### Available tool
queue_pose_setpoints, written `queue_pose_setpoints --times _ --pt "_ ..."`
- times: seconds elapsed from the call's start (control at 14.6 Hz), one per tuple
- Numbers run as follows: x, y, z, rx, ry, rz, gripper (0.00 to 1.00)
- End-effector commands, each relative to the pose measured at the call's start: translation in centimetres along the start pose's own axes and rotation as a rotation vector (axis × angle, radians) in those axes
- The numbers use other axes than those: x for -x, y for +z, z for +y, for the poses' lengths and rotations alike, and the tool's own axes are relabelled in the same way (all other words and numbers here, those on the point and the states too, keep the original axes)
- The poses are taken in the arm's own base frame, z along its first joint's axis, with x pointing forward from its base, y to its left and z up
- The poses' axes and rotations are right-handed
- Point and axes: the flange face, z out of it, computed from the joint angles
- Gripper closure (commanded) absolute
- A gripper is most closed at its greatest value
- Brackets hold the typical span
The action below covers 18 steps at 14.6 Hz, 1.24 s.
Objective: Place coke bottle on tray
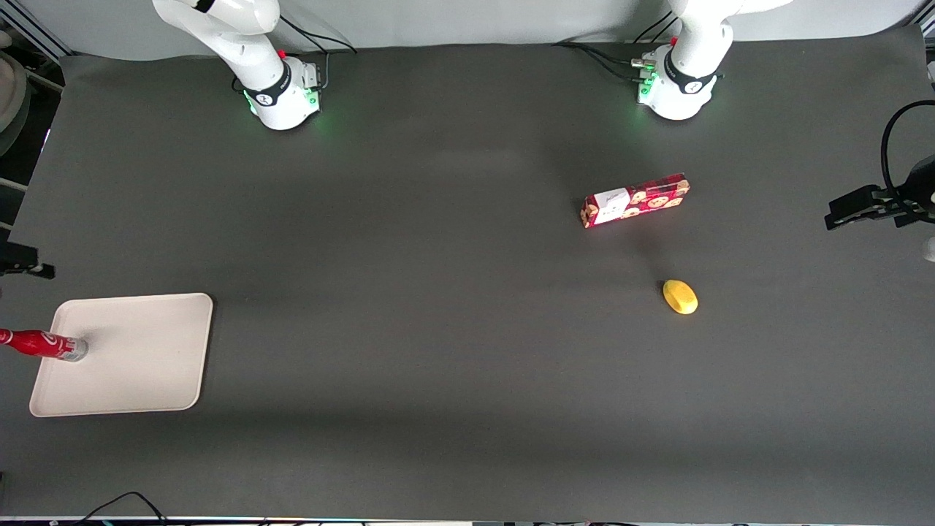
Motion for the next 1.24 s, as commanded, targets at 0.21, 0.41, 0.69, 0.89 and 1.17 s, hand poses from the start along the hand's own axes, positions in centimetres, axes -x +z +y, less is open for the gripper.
queue_pose_setpoints --times 0.21,0.41,0.69,0.89,1.17 --pt "4.4 -2.2 -18.7 0.044 0.250 -0.033 0.00" --pt "8.4 -3.1 -22.8 0.081 0.326 -0.006 0.00" --pt "10.5 -4.0 -24.1 0.101 0.382 0.056 0.00" --pt "9.2 -4.3 -22.5 0.093 0.431 0.130 0.00" --pt "8.1 -4.3 -22.2 0.138 0.419 0.138 0.00"
